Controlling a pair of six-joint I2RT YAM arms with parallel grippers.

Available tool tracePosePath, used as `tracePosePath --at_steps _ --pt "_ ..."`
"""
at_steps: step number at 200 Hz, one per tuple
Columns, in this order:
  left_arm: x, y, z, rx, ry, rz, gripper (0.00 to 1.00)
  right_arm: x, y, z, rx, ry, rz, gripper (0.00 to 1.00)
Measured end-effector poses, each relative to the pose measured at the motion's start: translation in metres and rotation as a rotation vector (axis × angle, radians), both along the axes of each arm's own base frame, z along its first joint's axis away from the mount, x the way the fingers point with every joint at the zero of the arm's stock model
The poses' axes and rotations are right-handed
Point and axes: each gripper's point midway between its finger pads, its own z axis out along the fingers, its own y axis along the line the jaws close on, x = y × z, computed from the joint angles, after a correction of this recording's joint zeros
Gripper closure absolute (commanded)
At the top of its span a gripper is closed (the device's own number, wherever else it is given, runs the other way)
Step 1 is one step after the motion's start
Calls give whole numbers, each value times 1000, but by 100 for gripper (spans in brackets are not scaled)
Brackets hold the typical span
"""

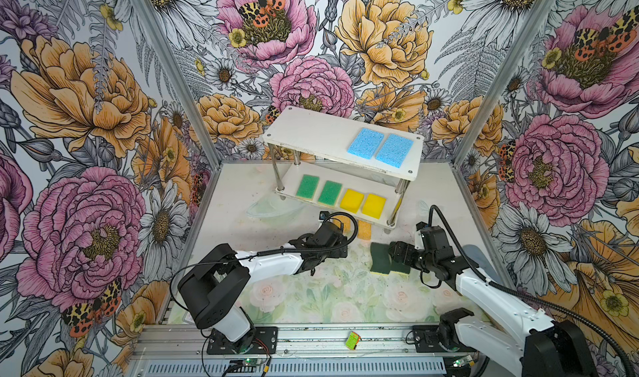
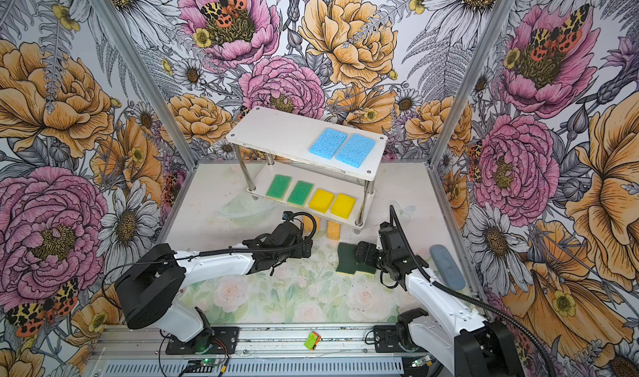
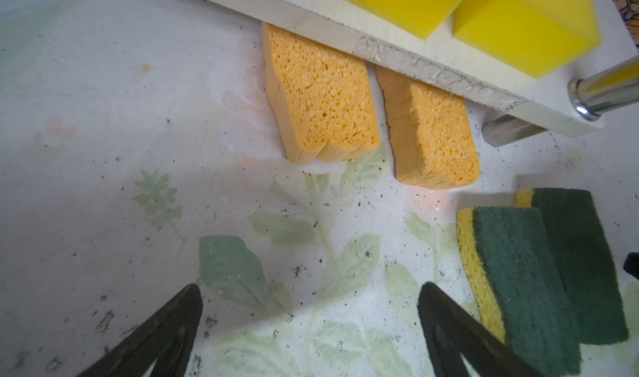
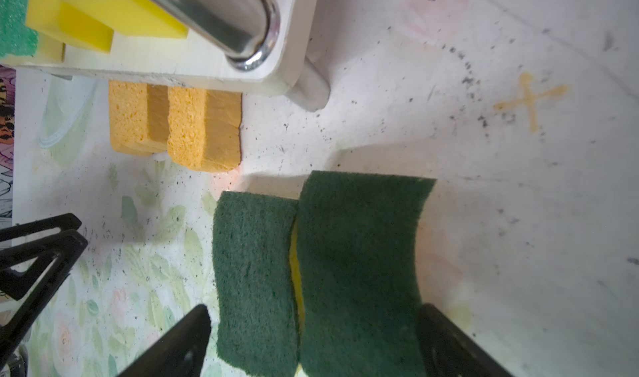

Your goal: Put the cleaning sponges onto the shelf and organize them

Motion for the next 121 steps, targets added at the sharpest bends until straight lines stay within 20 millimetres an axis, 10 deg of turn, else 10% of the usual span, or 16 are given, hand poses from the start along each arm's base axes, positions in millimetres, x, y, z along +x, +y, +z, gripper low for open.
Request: tracePosePath --at_steps 121 --pt "2 17 2 5 -2 27 1 7 41 -10 -37 -5 112 11"
